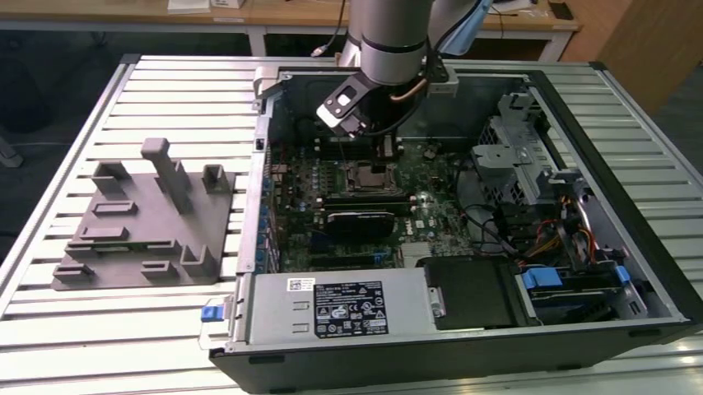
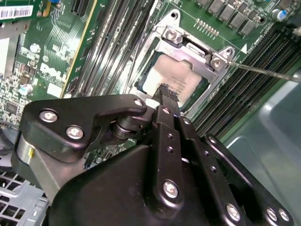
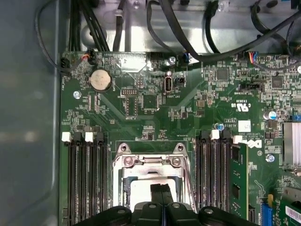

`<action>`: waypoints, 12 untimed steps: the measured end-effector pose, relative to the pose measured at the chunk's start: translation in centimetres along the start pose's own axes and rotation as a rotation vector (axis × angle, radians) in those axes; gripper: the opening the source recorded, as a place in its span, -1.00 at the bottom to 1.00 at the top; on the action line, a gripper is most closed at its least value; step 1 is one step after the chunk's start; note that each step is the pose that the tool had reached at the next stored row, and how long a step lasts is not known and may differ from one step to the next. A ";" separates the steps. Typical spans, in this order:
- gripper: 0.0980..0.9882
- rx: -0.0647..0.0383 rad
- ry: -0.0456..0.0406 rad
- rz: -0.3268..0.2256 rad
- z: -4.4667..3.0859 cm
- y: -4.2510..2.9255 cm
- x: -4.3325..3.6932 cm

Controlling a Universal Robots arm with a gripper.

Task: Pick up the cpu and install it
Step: 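Close the cpu cover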

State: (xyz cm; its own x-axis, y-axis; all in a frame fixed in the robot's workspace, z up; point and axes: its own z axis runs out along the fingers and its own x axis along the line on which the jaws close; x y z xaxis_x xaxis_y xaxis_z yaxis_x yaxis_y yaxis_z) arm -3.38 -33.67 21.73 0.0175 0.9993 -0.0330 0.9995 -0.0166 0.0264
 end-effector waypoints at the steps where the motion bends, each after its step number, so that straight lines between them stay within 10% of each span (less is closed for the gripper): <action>1: -0.98 0.000 -0.0003 0.002 0.04 -0.14 -0.01; 12: -0.98 0.000 -0.0001 -0.005 0.09 -0.69 -0.01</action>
State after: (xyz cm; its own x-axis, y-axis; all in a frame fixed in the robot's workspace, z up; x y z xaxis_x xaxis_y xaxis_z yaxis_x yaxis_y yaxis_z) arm -4.07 -33.67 21.62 0.0121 0.9994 -0.0332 0.9996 -0.0112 0.0263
